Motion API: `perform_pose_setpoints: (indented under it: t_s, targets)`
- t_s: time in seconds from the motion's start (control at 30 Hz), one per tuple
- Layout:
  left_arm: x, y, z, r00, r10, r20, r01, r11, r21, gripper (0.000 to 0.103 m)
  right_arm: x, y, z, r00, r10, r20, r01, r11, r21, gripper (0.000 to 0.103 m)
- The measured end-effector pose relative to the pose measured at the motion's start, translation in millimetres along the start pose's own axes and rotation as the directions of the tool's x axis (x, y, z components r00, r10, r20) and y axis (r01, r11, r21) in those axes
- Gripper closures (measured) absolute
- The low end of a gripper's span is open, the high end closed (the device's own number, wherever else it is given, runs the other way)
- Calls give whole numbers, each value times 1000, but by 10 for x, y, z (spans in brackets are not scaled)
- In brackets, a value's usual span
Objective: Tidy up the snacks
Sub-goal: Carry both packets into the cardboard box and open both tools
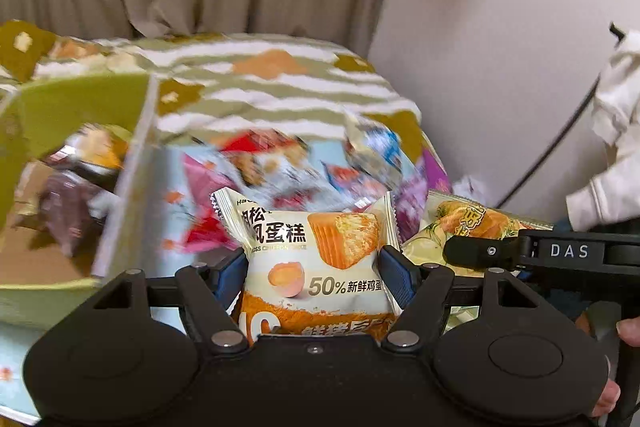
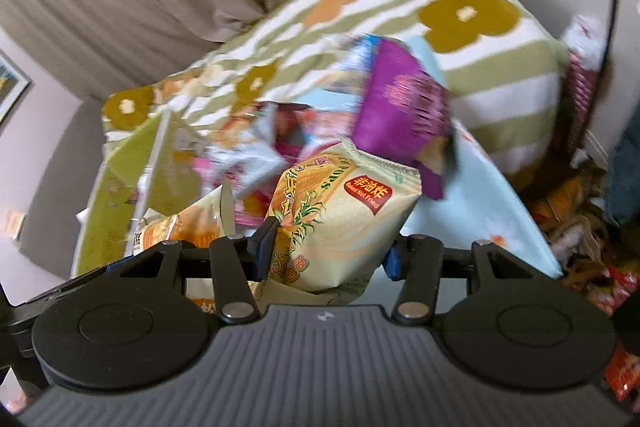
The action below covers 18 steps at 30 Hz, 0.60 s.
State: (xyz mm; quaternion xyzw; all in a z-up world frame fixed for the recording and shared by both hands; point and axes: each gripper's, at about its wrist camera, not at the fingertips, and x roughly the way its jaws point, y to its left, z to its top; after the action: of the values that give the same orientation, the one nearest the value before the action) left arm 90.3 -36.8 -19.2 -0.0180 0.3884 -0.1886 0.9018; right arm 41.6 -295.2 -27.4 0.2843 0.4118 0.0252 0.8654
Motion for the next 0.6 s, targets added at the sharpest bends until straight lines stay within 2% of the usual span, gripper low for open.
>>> perform_pose_setpoints:
  t_s: [0.13, 0.33, 0.6]
  targets:
    - [-260, 278, 85, 997, 56, 52, -55, 998, -19, 29, -6, 331, 71, 998, 63, 14, -62, 997, -55, 37]
    - [-560, 895, 226, 985, 136, 108, -128, 989, -75, 28, 95, 979, 141, 988, 154, 22, -150, 981, -126, 37]
    - [-676, 1766, 332, 969, 229, 98, -217, 969, -117, 28, 479, 1910, 114, 978, 210, -8, -207, 955, -212, 37]
